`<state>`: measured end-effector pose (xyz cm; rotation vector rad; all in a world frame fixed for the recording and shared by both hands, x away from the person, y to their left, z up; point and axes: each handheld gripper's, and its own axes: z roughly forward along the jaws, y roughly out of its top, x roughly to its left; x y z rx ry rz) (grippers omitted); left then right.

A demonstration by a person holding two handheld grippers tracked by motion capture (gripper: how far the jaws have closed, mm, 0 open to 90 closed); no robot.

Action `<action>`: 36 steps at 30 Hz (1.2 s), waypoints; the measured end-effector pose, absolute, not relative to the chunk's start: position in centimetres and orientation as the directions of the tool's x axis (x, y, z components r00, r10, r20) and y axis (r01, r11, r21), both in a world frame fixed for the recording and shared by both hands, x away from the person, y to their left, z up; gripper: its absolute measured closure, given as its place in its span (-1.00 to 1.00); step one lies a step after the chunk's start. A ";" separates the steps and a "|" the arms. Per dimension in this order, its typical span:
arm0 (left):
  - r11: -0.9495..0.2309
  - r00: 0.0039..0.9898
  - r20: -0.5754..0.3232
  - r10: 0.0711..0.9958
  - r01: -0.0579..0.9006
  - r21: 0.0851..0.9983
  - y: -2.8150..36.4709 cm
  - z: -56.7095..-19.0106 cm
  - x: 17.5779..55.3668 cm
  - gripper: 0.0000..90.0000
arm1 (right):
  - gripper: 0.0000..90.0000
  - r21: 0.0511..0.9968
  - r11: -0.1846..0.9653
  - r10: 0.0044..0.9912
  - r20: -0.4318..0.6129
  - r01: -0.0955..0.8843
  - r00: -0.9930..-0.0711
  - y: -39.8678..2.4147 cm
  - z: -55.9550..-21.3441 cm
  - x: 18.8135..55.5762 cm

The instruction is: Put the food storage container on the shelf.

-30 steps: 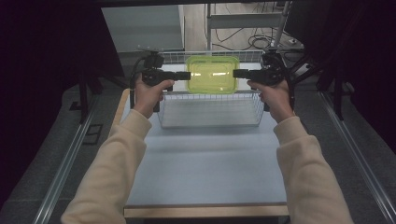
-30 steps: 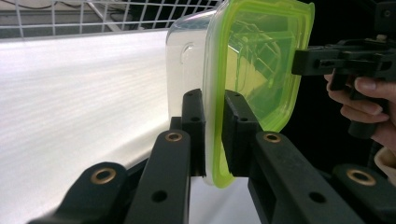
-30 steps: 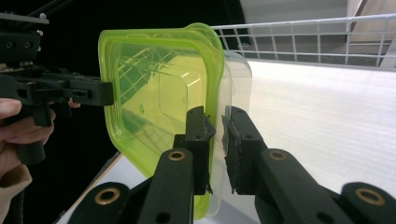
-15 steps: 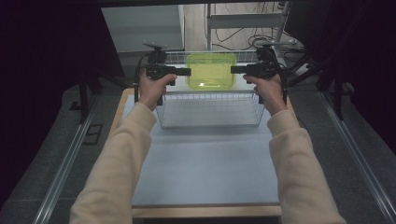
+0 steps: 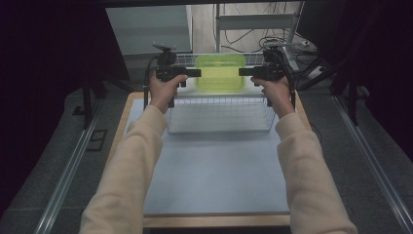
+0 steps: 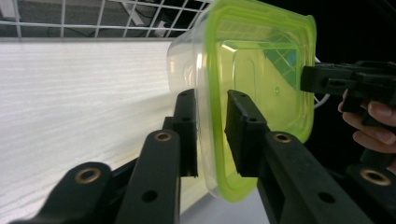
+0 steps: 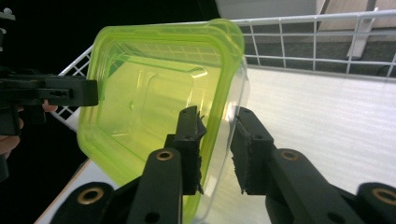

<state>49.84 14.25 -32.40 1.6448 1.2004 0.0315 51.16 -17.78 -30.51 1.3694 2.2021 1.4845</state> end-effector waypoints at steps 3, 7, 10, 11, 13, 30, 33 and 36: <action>0.066 0.480 -0.506 0.717 0.675 0.734 14.1 -32.5 50.1 0.55 | 0.57 0.801 0.087 0.756 0.334 0.592 -0.563 -17.5 -30.7 51.4; 0.052 0.476 -0.492 0.729 0.678 0.733 13.9 -32.9 50.5 0.28 | 0.38 0.804 0.123 0.791 0.274 0.582 -0.547 -17.2 -31.1 51.6; 0.066 0.475 -0.498 0.726 0.672 0.737 13.9 -33.3 50.6 0.04 | 0.32 0.808 0.118 0.798 0.269 0.577 -0.540 -17.2 -31.3 51.6; 0.073 0.474 -0.504 0.722 0.673 0.736 13.9 -33.4 50.7 -0.09 | 0.28 0.811 0.116 0.801 0.266 0.574 -0.537 -17.2 -31.4 51.7; 0.068 0.481 -0.505 0.716 0.673 0.737 13.9 -33.5 50.8 -0.33 | 0.20 0.814 0.115 0.805 0.259 0.570 -0.533 -17.2 -31.4 51.6; 0.049 0.563 -0.439 0.701 0.576 0.816 16.0 -31.8 46.4 -0.70 | -0.15 0.888 0.099 0.737 0.238 0.449 -0.632 -18.6 -30.3 48.0; 0.043 0.584 -0.420 0.695 0.550 0.834 16.3 -31.8 44.4 -0.70 | -0.19 0.892 0.119 0.715 0.229 0.437 -0.661 -19.0 -30.4 46.5; 0.031 0.605 -0.405 0.686 0.532 0.846 16.7 -32.3 42.1 -0.69 | -0.23 0.895 0.135 0.686 0.226 0.426 -0.692 -19.7 -31.1 44.8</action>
